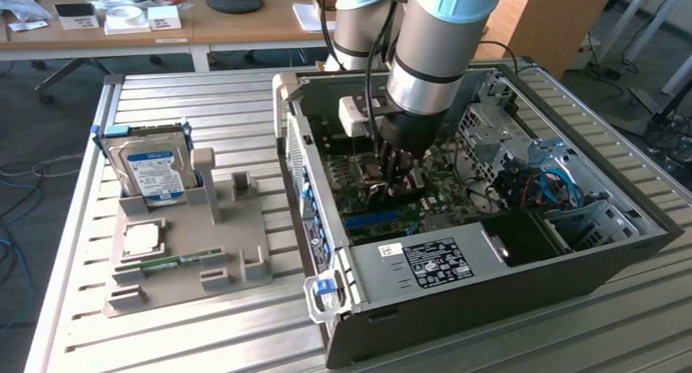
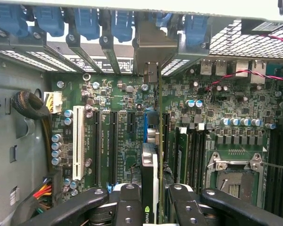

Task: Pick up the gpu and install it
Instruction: 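Insert the gpu into the slot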

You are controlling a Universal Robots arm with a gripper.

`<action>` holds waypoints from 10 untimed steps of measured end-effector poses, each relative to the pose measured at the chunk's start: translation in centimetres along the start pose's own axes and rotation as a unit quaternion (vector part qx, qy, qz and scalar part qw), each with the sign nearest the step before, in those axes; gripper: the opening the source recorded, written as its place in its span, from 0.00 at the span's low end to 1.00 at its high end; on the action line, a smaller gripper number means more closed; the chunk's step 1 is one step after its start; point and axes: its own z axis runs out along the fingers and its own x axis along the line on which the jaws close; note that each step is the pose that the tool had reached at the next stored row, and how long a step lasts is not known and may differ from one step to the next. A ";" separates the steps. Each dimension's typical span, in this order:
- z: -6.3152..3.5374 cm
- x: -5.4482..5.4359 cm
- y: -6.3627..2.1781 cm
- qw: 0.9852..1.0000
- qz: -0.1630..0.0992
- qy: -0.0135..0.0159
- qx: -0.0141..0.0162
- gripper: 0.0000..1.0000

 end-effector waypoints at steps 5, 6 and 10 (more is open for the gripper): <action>0.03 0.0 0.00 1.000 0.000 0.000 0.000 0.27; 0.03 0.0 0.01 1.000 0.000 0.000 0.000 0.27; 0.05 0.0 0.11 1.000 0.000 0.000 0.000 0.27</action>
